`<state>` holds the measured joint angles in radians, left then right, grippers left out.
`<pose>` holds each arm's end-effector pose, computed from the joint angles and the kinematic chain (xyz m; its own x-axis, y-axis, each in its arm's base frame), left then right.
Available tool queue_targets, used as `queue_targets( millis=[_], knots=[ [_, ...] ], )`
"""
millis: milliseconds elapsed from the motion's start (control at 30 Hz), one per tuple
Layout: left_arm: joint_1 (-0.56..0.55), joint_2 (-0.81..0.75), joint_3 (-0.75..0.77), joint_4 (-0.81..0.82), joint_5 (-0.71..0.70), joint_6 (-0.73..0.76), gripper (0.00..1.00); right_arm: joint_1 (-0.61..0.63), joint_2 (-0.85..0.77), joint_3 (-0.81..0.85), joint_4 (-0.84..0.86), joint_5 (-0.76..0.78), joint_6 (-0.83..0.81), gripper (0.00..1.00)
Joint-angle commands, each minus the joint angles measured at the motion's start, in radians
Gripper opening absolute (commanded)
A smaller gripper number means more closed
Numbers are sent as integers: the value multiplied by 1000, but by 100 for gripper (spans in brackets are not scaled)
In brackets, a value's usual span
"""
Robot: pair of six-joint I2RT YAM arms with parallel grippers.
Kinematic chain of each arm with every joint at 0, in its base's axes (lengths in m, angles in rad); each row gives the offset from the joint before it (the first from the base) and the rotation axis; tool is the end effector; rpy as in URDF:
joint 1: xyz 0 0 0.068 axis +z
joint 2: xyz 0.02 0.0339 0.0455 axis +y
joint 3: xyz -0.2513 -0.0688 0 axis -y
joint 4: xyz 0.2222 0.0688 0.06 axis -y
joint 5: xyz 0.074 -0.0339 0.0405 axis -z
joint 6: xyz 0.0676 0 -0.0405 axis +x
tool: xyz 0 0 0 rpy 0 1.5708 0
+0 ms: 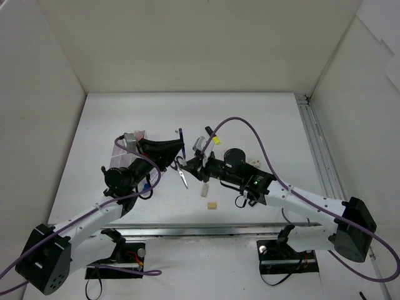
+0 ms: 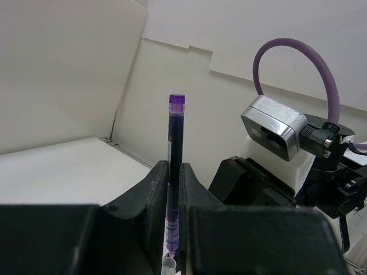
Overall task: Sort the stationery into containers
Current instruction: Close the pen cap on the pen.
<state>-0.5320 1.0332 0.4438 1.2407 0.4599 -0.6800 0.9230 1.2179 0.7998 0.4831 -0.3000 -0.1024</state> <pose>0.1713 -0.1356 0.3373 -0.0709 -0.6121 -0.7876 0.9185 0.2679 -0.2909 0.1644 0.2504 0.3229 0.1351 0.0166 -0.9907 -0.9308 0.3448 -0.1211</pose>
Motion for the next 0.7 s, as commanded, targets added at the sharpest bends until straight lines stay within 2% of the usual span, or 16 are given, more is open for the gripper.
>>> queue_targets(
  millis=[0,433,667],
  knots=[
    [-5,-7,10,218,13,30,0,0,-15,49,55,-2,-5,0],
    [-5,18,-4,281,-13,17,0,2,-14,38,51,-25,4,0],
    [-5,21,12,281,17,19,0,0,-15,39,45,-8,18,0]
  ],
)
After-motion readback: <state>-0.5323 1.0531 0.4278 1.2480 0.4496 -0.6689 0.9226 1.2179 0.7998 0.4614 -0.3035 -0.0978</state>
